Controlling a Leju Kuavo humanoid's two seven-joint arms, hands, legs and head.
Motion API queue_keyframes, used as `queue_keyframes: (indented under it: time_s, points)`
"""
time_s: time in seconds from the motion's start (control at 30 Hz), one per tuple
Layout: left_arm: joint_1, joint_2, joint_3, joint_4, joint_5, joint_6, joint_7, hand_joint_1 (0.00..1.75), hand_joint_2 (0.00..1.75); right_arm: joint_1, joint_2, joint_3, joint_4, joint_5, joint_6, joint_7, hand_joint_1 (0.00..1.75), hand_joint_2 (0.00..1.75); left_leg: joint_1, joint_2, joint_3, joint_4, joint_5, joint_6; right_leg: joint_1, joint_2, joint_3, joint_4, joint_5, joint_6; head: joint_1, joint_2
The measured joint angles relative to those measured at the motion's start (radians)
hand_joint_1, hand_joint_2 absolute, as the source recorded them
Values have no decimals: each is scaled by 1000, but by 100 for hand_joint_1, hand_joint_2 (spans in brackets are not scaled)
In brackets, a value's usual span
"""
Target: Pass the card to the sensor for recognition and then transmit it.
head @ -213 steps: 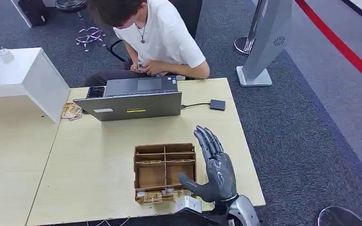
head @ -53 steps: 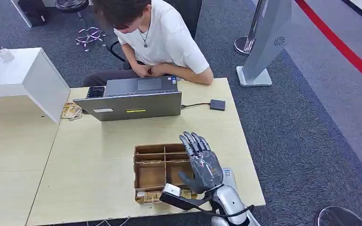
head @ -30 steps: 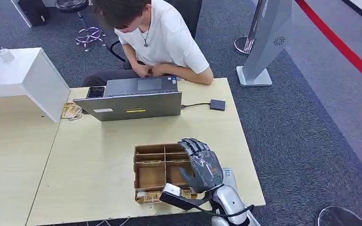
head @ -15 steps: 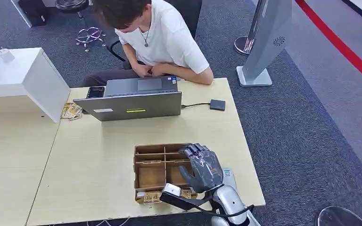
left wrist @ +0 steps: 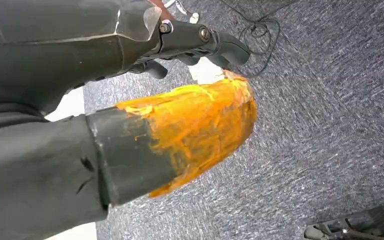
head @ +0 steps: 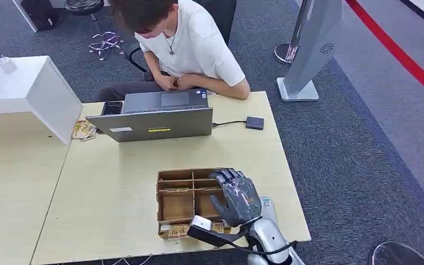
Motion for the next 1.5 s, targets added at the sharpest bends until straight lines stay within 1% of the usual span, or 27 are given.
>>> queue_keyframes:
  time_s: [0.13,0.23,0.27,0.37,0.43,0.47,0.53,0.6,0.63,0.7,0.73,0.8,0.87,0.9,0.93,1.0,1.03,1.07,1.17,1.3,1.5]
  points:
    - [0,0,0,0,0,0,0,0,0,0,0,0,8,0,0,0,75,175,0,0,0,0,0,0,0,0,0,0,0,0,0,0]
    - [0,0,0,0,0,0,0,0,0,0,0,0,14,0,0,0,72,175,0,0,0,0,0,0,0,0,0,0,0,0,0,0]
    - [0,0,0,0,0,0,0,0,0,0,0,0,16,1,0,0,66,175,0,0,0,0,0,0,0,0,0,0,0,0,0,0]
    - [0,0,0,0,0,0,0,0,0,0,0,0,18,1,0,0,73,175,0,0,0,0,0,0,0,0,0,0,0,0,0,0]
    - [0,0,0,0,0,0,0,0,0,0,0,0,20,1,0,0,75,175,0,0,0,0,0,0,0,0,0,0,0,0,0,0]
    - [0,0,0,0,0,0,0,0,0,0,0,0,21,1,0,0,82,175,0,0,0,0,0,0,0,0,0,0,0,0,0,0]
    - [0,0,0,0,0,-1,0,0,0,0,0,0,24,1,0,0,84,175,0,0,0,0,0,0,0,0,0,0,0,0,0,0]
    - [0,0,0,0,0,-1,0,0,0,0,0,0,25,1,0,0,93,175,0,0,0,0,0,0,0,0,0,0,0,0,0,0]
    - [0,0,0,0,1,-1,0,0,0,0,0,0,26,2,0,0,91,175,0,0,0,0,0,0,0,0,0,0,0,0,0,0]
    - [0,0,0,0,2,-1,0,0,0,0,0,0,29,2,0,0,110,175,0,0,0,0,0,0,0,0,0,0,0,0,0,0]
    - [0,0,0,0,2,-1,0,0,0,0,0,0,29,3,0,0,110,175,0,0,0,0,0,0,0,0,0,0,0,0,0,0]
    - [0,0,0,0,3,-1,0,0,0,0,0,0,29,3,0,0,138,175,0,0,0,0,0,0,0,0,0,0,0,0,0,0]
    - [0,0,0,0,6,-1,0,0,0,-1,0,-1,30,3,0,0,138,175,0,0,0,0,0,0,0,0,0,0,0,0,0,0]
    - [0,0,0,0,6,-1,0,0,0,-1,0,-2,31,3,0,0,147,175,0,0,0,0,0,0,0,0,0,0,0,0,0,0]
    - [0,0,0,0,7,-1,0,0,0,-1,0,-2,31,3,-1,0,147,175,0,0,0,0,0,0,0,0,0,0,0,0,0,0]
    - [0,0,0,0,8,-1,0,0,0,-1,0,-3,31,3,-1,0,155,175,0,0,0,0,0,0,0,0,0,0,0,0,0,0]
    - [0,0,0,0,9,-1,0,0,0,-1,0,-5,31,3,-1,0,155,175,0,0,0,0,0,0,0,0,0,0,0,0,0,0]
    - [0,1,0,0,9,-1,0,0,0,-1,0,-5,31,4,-1,0,162,175,0,0,0,0,0,0,0,0,0,0,0,0,0,0]
    - [0,1,0,0,9,-1,0,0,0,-1,0,-6,31,5,-3,0,171,175,0,0,0,0,0,0,0,0,0,0,0,0,0,0]
    - [0,1,0,0,9,-1,0,0,0,-2,0,-6,31,5,-6,0,175,175,0,0,0,0,0,0,0,0,0,0,0,0,0,0]
    - [0,1,0,0,9,-1,0,0,0,-1,0,-7,30,7,-14,-1,175,175,0,0,0,0,0,0,0,0,0,0,0,0,0,0]
